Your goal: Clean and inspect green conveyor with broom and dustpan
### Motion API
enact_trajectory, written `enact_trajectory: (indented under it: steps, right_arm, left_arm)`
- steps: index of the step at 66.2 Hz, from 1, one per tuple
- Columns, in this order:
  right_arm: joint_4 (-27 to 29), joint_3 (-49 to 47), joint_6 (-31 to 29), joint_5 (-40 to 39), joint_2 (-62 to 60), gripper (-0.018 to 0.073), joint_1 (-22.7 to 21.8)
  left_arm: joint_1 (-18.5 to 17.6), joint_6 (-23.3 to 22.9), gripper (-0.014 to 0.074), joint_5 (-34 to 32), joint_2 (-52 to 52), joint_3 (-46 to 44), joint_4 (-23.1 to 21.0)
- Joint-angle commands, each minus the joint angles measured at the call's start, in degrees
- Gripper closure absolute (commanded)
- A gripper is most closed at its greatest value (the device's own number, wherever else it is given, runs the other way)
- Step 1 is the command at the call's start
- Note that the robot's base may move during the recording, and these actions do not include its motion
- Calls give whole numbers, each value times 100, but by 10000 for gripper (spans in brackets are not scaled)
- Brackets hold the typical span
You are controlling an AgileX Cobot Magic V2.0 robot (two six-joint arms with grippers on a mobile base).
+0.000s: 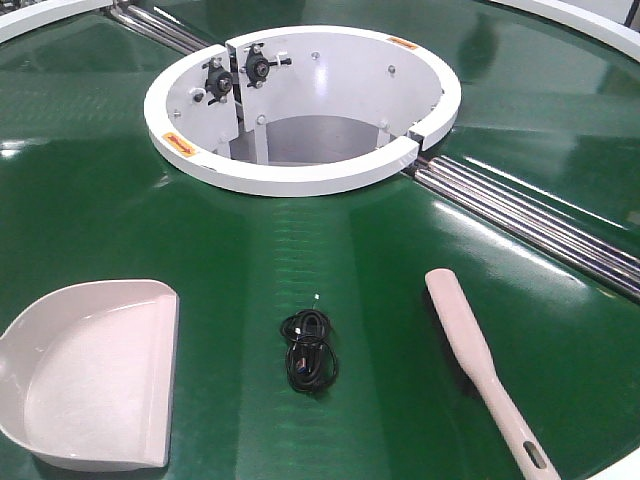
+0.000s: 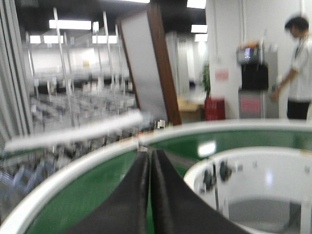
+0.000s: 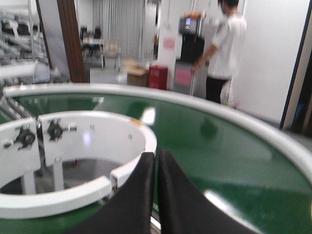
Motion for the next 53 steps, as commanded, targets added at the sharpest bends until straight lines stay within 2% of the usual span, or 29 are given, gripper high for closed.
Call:
enact_trajectory:
  steps: [1,8,17,26,34,41,48,53]
  right_arm:
    - [237,-383,28,-313,519,524,-18]
    - [377,-409,22,-428,830,432,-18]
    - [377,-409,22,-435,891,228,-18]
    - [377,-409,35,-453,891,9,-18]
    - [391,-414,317,-377,891,-84,-18]
    - [364,-583,176,373,891,-83,126]
    - [375,-1060,-232,1514,986,-73,663]
    - [375,-1453,-198,2218,1222,-65,1025]
  left_arm:
    - [-47,-45,599,77,470,-260,4]
    - [-47,-44,543,407,788,-260,-11]
    - [-47,169,360,568,891,-260,-416]
    - [-47,843,102,568,884,-260,-1125]
    - [-47,1632,-60,587,890,-260,-1593]
    - [-106,1991,-90,587,912,-260,-1948]
    - [-220,2054,-73,587,912,-260,-2015]
    - [-278,2054,-48,589,912,-260,-2050]
